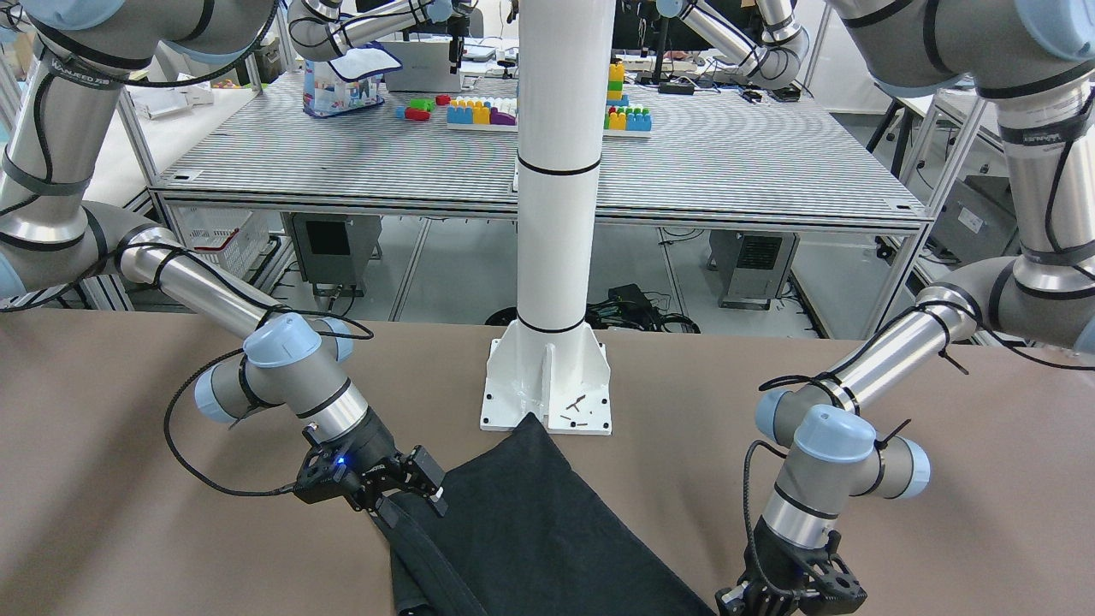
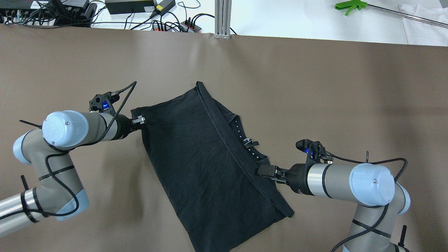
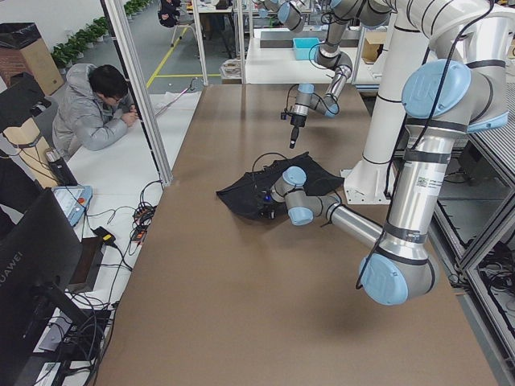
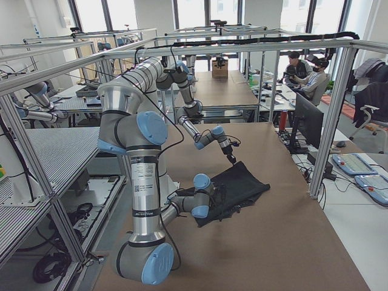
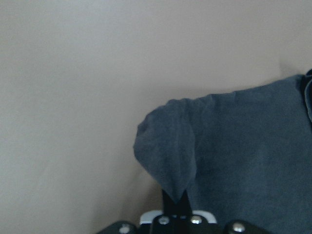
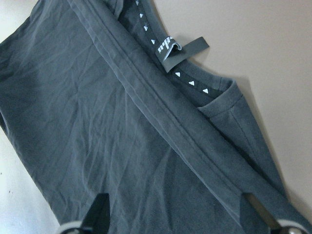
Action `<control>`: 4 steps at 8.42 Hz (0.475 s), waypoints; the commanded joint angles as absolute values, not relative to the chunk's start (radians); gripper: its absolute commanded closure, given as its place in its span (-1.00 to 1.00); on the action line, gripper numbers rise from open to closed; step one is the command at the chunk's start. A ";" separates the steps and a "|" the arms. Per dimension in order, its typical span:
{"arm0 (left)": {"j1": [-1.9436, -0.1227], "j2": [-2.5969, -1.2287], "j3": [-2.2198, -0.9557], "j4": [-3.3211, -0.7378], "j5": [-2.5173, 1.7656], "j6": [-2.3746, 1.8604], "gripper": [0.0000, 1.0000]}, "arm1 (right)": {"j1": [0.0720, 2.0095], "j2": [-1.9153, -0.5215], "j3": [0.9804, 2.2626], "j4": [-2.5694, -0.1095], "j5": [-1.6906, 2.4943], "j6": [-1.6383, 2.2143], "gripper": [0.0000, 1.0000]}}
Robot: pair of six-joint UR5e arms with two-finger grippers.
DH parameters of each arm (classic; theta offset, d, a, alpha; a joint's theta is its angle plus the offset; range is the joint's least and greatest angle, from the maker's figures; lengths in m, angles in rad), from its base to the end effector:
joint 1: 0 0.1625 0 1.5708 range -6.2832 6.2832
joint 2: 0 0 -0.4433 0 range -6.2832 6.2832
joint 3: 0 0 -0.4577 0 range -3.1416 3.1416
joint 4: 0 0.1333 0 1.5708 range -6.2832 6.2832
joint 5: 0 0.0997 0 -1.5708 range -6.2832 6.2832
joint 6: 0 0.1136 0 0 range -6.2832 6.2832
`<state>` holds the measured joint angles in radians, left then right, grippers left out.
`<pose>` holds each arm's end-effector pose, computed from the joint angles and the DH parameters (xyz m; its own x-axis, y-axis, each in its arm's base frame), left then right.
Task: Fold clothes
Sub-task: 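Pull the far corner with the left gripper to straighten the shirt upright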
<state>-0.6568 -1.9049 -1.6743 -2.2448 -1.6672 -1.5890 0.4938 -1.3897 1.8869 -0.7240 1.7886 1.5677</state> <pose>0.4840 -0.5277 0.3481 0.3411 -0.2859 -0.8955 0.5457 0.8359 -0.0590 -0.4879 -0.3861 0.3080 0.1989 0.1036 0.9745 -0.2768 0.9599 -0.0456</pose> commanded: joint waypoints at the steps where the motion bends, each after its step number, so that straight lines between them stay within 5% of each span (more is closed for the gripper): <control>1: -0.721 -2.069 -1.521 -2.195 -1.664 -1.580 1.00 | 0.486 -1.391 1.888 -0.724 1.776 1.568 -0.89; 4: -0.764 -2.283 -1.288 -2.198 -1.663 -1.555 1.00 | 0.449 -1.390 1.890 -0.724 1.715 1.565 -0.89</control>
